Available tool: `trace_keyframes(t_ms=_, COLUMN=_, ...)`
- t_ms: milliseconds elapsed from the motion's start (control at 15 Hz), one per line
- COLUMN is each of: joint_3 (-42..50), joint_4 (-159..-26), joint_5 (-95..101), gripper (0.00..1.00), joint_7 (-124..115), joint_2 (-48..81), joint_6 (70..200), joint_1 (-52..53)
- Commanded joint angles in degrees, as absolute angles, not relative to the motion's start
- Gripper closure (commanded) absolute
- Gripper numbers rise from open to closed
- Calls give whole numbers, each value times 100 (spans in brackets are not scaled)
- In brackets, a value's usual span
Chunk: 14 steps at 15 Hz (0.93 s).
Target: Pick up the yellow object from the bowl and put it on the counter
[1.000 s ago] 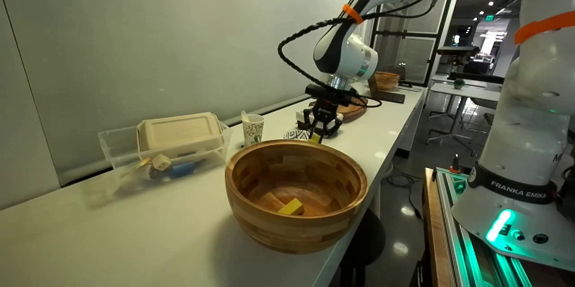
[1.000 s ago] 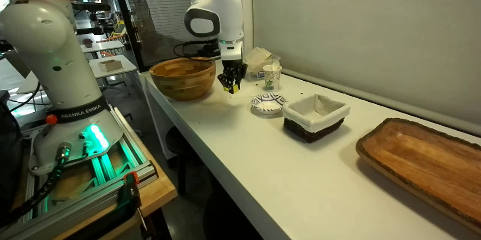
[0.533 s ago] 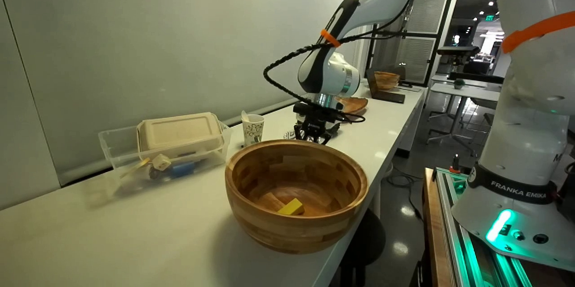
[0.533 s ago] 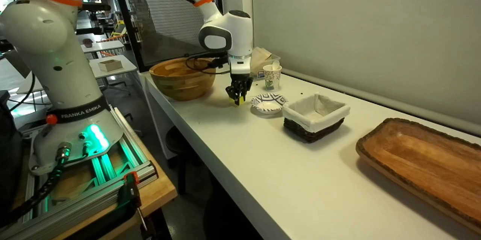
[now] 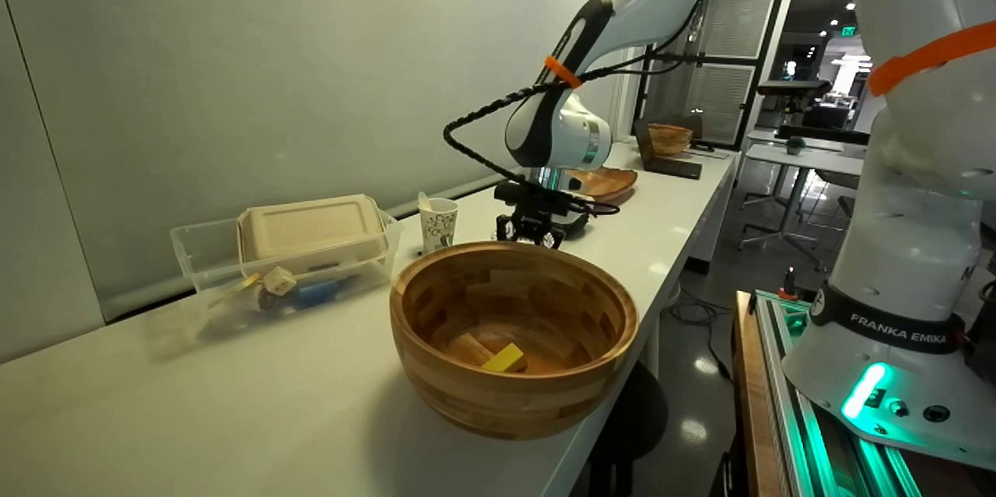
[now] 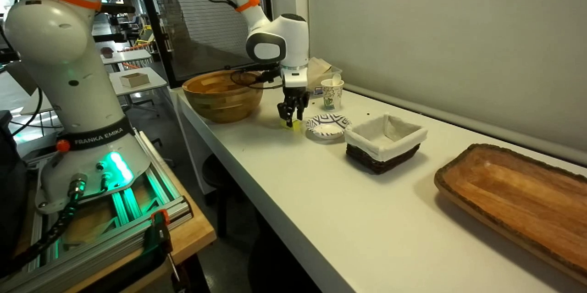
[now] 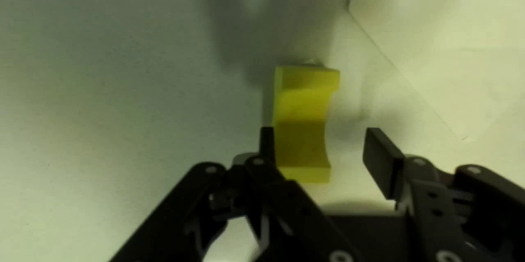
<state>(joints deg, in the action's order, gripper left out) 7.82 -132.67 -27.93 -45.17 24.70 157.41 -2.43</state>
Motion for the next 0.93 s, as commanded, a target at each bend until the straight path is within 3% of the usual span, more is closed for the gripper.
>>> trace_keyframes(t_ms=0, joint_3=1424, joint_4=-13878, joint_5=-1460, gripper=8, joint_7=-5560, joint_2=1538, joint_6=15537, joint_1=691)
trace_keyframes(t_ms=133, joint_3=2154, joint_4=-14158, joint_5=-491, gripper=0, joint_7=-5884, joint_2=1059, joint_6=15442, joint_1=1577)
trace_keyframes(t_ms=333, joint_3=2993, joint_4=-14356, joint_5=919, gripper=0, joint_7=-6272, joint_2=400, joint_6=15408, joint_1=2640)
trace_keyframes(t_ms=467, joint_3=3089, joint_4=-14442, joint_5=1849, gripper=0, joint_7=-6428, joint_2=-159, joint_6=15199, joint_1=2938)
trace_keyframes(t_ms=533, joint_3=2951, joint_4=-14547, joint_5=2261, gripper=0, joint_7=-6463, joint_2=-540, joint_6=14979, joint_1=2949)
trace_keyframes(t_ms=600, joint_3=1804, joint_4=-14613, joint_5=2400, gripper=1, joint_7=-6315, joint_2=-862, joint_6=14756, joint_1=2004)
trace_keyframes(t_ms=867, joint_3=377, joint_4=-14991, joint_5=908, gripper=0, joint_7=-4919, joint_2=-2082, joint_6=13587, joint_1=1679)
